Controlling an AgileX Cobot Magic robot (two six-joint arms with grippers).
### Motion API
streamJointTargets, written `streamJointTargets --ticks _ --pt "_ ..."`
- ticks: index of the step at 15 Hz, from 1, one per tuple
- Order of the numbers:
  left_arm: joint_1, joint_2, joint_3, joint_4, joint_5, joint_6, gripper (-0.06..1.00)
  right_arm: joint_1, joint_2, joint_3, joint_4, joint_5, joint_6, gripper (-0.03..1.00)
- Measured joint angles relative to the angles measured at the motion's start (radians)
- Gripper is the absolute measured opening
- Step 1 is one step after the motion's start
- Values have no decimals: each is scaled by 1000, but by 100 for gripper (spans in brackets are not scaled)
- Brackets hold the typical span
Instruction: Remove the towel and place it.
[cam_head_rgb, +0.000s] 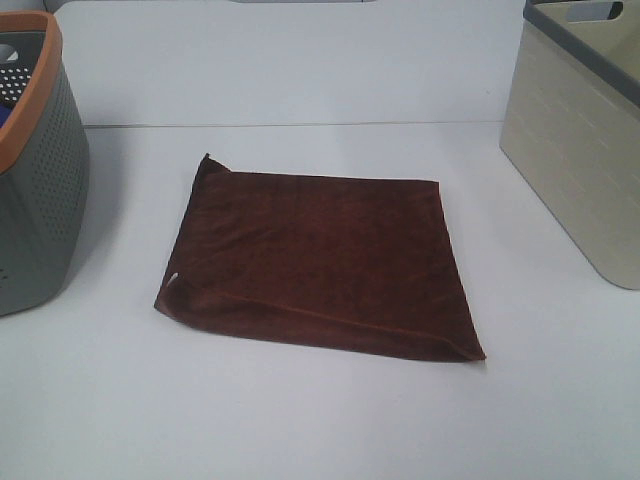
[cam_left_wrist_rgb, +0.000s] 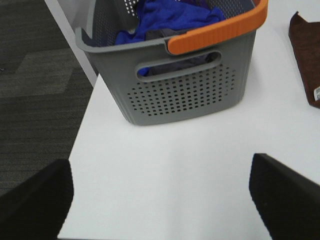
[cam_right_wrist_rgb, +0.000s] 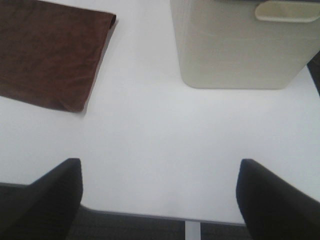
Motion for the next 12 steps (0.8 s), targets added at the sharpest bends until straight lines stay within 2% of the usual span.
streamJointTargets --ticks 2,3,5,7,12 --pt "1 -1 7 -40 9 2 91 0 0 24 5 -3 0 74" --pt "1 -1 7 -101 9 6 91 0 0 33 5 -4 0 74" --pt "1 -1 10 -152 -13 56 91 0 0 42 12 -17 0 74" --pt "1 -2 41 -165 -63 83 91 0 0 44 24 -20 3 74" --pt "1 -2 41 -168 -74 89 91 0 0 44 44 -22 8 74"
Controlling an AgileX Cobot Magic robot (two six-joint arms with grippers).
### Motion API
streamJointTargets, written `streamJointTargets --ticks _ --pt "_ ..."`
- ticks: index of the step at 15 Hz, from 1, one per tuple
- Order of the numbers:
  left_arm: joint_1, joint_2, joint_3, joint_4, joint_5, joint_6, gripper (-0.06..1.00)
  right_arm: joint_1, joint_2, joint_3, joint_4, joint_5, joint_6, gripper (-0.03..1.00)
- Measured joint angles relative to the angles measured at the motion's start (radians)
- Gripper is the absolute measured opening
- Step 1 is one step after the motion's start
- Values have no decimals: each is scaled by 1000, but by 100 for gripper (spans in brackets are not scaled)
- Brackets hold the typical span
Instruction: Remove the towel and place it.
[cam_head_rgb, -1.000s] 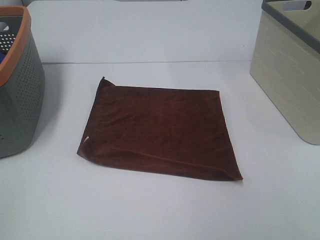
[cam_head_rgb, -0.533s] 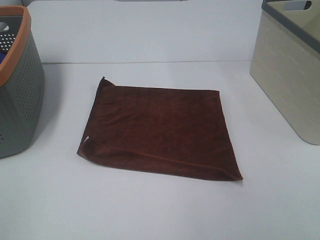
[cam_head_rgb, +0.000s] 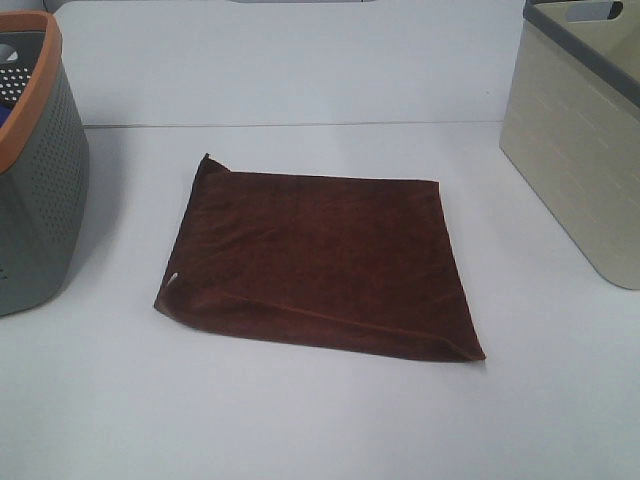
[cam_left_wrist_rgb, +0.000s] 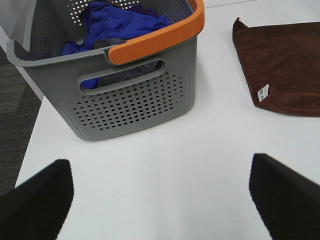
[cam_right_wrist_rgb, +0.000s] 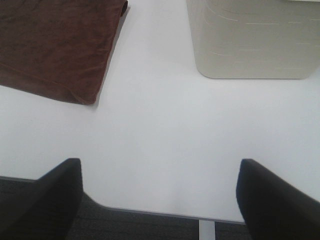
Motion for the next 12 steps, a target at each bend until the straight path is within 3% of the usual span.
streamJointTargets --ticks 12 --pt "8 0 0 -48 -2 0 91 0 0 0 8 -1 15 73"
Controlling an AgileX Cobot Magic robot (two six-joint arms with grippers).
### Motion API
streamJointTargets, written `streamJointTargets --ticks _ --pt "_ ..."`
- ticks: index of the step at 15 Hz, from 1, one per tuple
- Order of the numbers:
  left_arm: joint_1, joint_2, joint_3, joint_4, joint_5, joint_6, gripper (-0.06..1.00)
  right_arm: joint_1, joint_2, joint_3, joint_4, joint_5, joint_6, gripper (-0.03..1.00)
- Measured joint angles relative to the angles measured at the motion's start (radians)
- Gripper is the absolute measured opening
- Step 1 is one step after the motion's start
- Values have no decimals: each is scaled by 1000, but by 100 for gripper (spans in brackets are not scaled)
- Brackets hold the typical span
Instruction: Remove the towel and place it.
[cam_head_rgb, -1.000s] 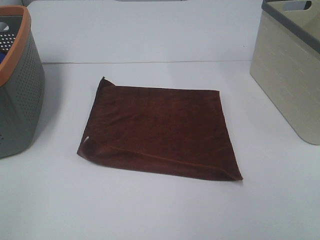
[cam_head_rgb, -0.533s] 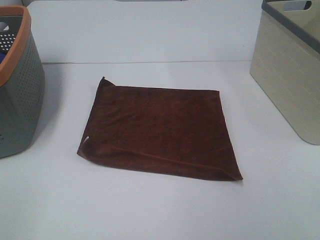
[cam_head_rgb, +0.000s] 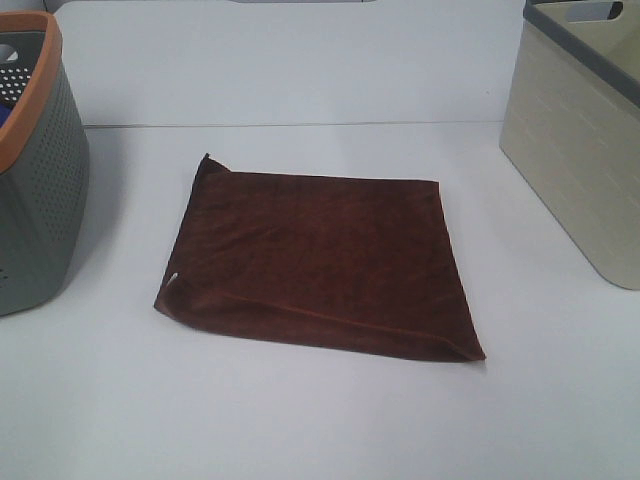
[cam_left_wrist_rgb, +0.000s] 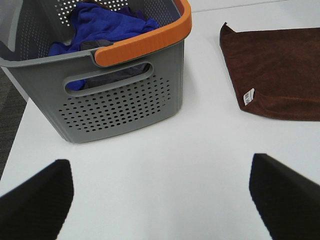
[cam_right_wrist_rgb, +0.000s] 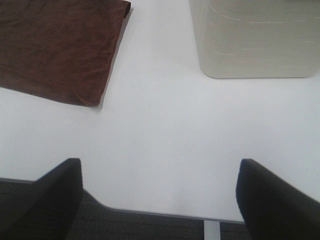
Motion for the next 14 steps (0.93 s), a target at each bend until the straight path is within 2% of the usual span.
streamJointTargets --ticks 14 --pt "0 0 0 0 0 0 91 0 0 0 -29 0 0 73"
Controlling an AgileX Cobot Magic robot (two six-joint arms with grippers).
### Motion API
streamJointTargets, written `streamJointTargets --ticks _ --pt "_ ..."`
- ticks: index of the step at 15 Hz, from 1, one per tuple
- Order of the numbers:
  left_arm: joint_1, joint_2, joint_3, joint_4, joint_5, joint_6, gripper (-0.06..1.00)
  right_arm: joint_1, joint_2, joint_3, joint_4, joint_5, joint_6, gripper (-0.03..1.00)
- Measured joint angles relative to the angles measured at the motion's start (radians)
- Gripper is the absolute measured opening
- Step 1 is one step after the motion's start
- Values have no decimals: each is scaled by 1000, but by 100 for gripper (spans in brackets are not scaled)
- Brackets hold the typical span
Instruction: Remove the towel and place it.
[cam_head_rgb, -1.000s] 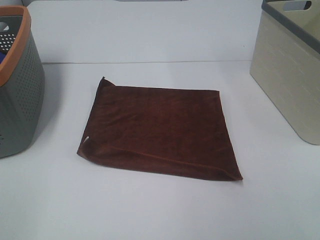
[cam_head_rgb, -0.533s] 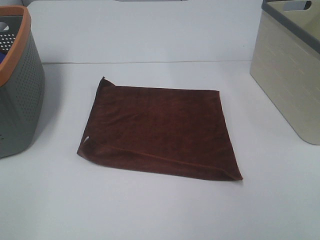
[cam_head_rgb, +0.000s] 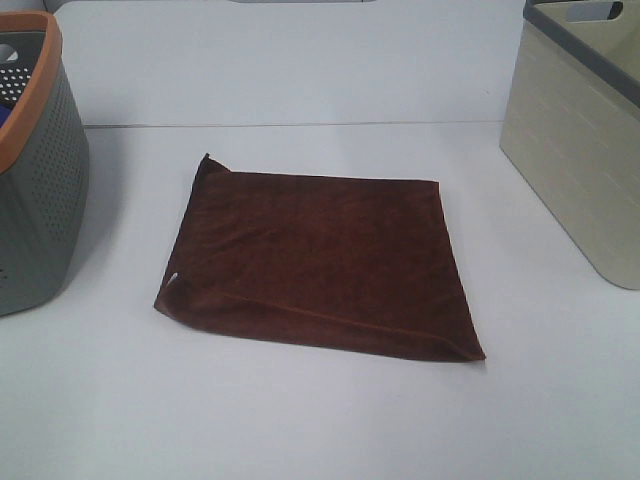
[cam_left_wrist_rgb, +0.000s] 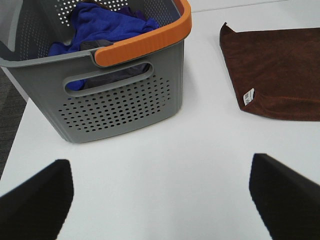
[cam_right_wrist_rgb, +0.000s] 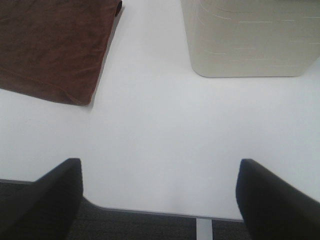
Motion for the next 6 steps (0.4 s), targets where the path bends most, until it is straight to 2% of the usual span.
streamJointTargets --ticks 6 --pt "0 0 0 0 0 0 91 0 0 0 0 0 0 73"
